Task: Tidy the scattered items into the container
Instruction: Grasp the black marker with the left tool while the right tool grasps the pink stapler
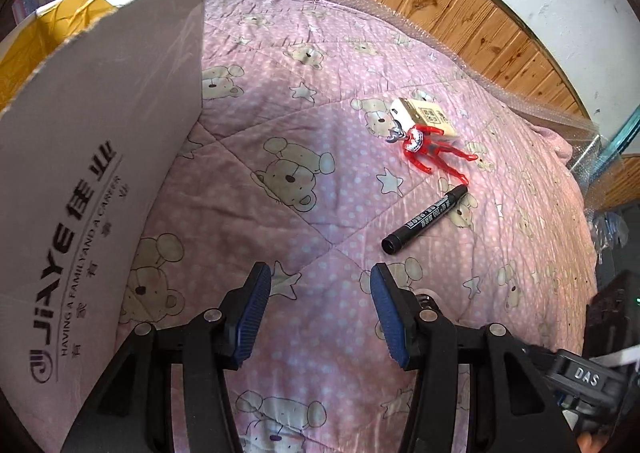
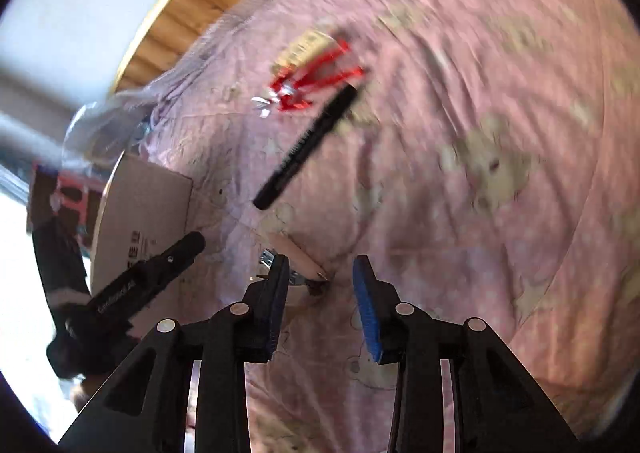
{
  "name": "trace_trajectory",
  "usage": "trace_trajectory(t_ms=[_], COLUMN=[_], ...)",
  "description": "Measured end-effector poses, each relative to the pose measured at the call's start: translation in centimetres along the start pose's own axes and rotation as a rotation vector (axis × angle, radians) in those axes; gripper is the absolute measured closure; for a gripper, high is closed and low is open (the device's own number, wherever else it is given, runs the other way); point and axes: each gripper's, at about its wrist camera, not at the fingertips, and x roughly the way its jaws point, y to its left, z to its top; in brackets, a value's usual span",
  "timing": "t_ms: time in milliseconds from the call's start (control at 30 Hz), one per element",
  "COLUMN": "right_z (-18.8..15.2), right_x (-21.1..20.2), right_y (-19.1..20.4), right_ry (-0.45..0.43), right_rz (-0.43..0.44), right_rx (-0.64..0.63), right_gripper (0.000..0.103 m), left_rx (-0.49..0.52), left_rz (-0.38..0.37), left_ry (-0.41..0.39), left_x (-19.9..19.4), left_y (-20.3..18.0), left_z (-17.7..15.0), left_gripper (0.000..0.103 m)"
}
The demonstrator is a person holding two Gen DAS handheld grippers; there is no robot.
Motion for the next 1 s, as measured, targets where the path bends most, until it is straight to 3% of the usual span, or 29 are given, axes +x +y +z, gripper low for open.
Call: trace_trajectory(t_ms=[67,167,233,300,567,667,833,900,933,1000], right_z=[-0.6,-2.0,-2.7,-2.5,-0.7,0.2,0.5,0.5,0.5,0.5], right_x=[-0.5,1.4,3.8,4.4,5.6,5.4,5.9,6.4,6.5,5.8], right_y=[3.1,5.7,5.7,5.4,2.6,0.6,1.3,1.8,1.7,1.0], right_ry=[-0.017,0.046,0.096,0.053,0.026,0.027,0.002,-0.007,0.004,0.005], right_rz=[0.054,0.137,0.072,0.020,-0.109,-0.069,-0.044,-0.067,-0.071,-0.059], right_rx=[-0.203,-0.428,-0.501,-0.539,-0.523,-0.424,-0.432,-0.446,-0.431,-0.380], right_gripper=[0.066,0.067,0.067,0.064,0.059,0.059,0.059,0.066,0.076,0.076], left_rx=[-0.013,-0.039,-0.050,-0.056,-0.031,-0.025,-0.002,0.028,0.048,0.095], left_rz=[0.003,0.009,0.012,0.006,-0.006,-0.012,-0.017,-0.024,-0.029,-0.023], left_ry=[-0.009,-0.012,0.001,0.010,0.003,0.005,0.017,0.021,0.022,0.022], left_x=[-0.5,-0.7,-0.5,-0.5,-0.5,-0.3,0.4,1.0,1.3,2.0], left_y=[0.5,1.5,2.0,2.2,1.4,1.1,0.1,-0.7,-1.2,-2.4], left_z=[-0.1,-0.4,-0.7,-1.0,-0.7,-0.5,-0.3,0.0,0.2,0.7], left_gripper=[0.050,0.050,0.050,0.050,0.050,0.050,0.050,0.050,0.050,0.050])
